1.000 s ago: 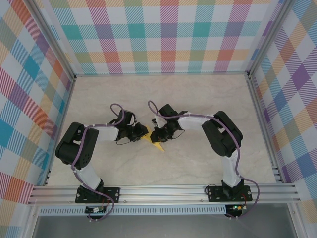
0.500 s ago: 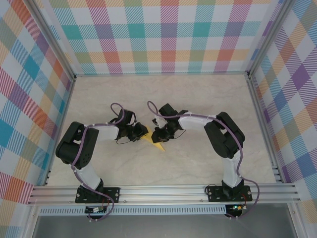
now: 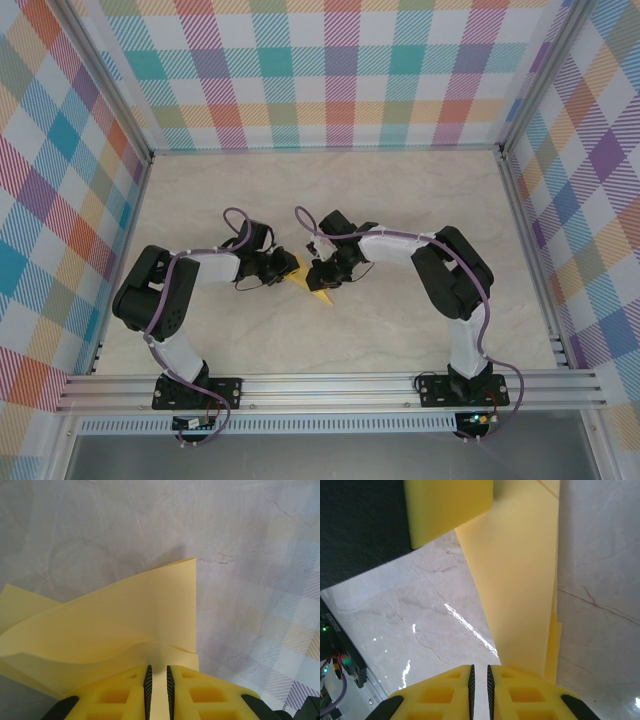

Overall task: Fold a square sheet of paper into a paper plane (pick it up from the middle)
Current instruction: Fold the wing for the fifth time at the center of the table.

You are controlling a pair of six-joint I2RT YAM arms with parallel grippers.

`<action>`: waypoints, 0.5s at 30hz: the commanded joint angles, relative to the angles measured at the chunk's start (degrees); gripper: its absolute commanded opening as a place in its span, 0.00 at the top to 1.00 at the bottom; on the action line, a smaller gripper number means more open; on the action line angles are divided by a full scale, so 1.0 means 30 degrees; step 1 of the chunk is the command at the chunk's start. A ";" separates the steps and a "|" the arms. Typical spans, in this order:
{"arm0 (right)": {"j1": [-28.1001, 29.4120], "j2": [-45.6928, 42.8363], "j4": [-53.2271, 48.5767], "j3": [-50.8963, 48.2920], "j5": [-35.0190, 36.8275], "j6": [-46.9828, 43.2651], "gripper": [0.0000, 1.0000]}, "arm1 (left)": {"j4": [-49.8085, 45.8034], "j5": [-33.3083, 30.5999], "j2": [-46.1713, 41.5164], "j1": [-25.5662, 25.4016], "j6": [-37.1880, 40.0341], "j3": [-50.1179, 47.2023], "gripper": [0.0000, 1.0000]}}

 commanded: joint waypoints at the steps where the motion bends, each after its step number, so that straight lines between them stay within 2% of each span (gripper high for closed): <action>1: 0.0136 0.0453 -0.0930 -0.0458 0.0059 -0.0729 0.85 | -0.0855 -0.0696 0.0332 -0.0196 0.0441 0.0191 0.81; 15: 0.0148 0.0224 -0.1520 -0.1232 -0.0033 -0.1206 0.86 | -0.1050 -0.0807 0.0366 -0.0196 0.0437 0.0274 0.81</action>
